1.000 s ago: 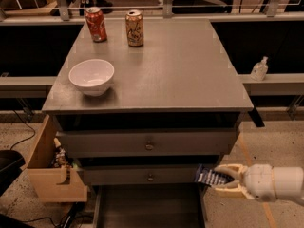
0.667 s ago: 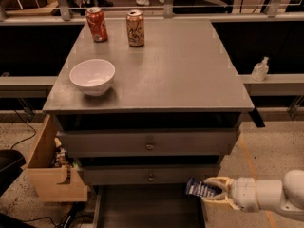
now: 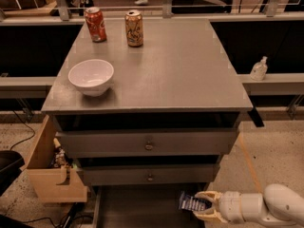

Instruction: Place rxbar blueberry into bottom drawer

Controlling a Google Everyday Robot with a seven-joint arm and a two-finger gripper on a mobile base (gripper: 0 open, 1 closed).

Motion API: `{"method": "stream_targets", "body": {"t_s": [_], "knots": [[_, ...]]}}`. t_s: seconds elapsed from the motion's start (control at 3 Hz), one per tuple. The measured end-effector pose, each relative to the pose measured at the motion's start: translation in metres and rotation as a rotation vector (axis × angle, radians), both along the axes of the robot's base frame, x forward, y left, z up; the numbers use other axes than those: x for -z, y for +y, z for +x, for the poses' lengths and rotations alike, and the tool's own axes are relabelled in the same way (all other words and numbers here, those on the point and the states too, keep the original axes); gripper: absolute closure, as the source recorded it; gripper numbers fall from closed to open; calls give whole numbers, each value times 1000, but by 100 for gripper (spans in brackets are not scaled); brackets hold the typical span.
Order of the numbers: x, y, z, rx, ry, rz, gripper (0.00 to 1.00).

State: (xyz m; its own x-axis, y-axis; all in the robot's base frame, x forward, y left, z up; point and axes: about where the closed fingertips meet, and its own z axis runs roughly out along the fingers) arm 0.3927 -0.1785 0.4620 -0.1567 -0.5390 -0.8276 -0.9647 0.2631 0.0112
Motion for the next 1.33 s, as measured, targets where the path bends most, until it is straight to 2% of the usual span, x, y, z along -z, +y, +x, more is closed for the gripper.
{"method": "stream_targets", "body": {"t_s": [0.33, 0.67, 1.33], "knots": [[0, 0, 0, 0, 0, 0, 100], [37, 19, -4, -12, 33, 32, 100], [157, 87, -3, -45, 109, 138, 100]]}}
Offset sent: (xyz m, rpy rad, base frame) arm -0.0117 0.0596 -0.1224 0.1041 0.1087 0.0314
